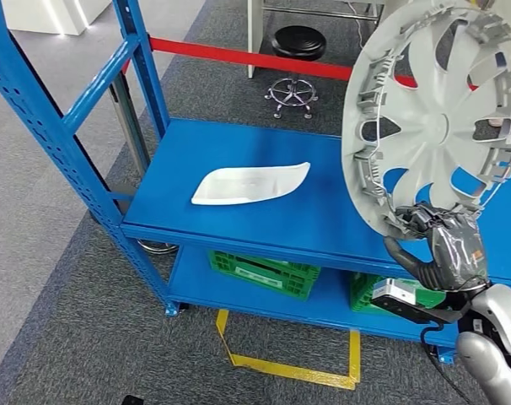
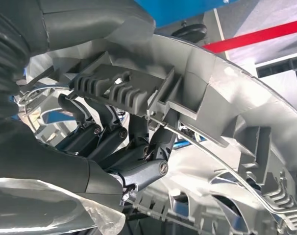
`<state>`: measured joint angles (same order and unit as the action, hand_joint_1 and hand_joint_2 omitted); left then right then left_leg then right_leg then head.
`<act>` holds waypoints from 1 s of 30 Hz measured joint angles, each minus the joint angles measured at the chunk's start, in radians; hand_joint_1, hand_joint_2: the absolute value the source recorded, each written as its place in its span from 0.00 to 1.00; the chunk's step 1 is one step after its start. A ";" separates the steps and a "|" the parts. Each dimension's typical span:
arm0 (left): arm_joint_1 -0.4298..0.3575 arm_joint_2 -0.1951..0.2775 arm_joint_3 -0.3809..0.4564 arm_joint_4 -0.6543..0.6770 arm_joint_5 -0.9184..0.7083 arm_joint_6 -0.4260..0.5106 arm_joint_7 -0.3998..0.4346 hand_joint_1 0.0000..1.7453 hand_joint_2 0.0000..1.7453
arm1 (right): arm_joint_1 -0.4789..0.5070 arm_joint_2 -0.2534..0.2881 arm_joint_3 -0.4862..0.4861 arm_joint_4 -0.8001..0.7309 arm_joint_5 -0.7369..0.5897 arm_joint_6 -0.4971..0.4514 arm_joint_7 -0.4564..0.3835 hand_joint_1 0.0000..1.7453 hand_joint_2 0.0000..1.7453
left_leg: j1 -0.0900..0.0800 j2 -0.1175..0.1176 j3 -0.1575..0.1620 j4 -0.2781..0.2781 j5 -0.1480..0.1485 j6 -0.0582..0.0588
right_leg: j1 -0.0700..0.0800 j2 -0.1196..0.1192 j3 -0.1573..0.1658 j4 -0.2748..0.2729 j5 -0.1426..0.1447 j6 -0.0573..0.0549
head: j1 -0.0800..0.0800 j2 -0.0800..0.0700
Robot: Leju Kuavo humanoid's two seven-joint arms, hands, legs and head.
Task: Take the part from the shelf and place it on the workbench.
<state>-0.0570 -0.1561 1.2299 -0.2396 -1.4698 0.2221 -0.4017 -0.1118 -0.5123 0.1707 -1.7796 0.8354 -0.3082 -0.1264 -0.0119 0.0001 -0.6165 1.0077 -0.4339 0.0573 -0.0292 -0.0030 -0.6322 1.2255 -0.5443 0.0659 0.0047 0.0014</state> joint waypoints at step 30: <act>-0.002 0.001 -0.006 0.000 0.000 0.006 -0.001 0.00 1.00 | 0.020 0.006 -0.023 -0.031 -0.010 -0.015 -0.024 1.00 1.00 | -0.004 0.002 0.017 -0.024 0.003 0.001 | 0.003 -0.001 -0.020 0.037 -0.019 -0.005 | -0.001 0.000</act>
<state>-0.0588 -0.1553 1.2237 -0.2396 -1.4699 0.2285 -0.4025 -0.0915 -0.5062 0.1478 -1.8101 0.8251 -0.3230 -0.1505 -0.0155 0.0024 -0.5999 0.9832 -0.4312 0.0579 -0.0260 -0.0037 -0.6525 1.2627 -0.5629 0.0609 0.0035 0.0015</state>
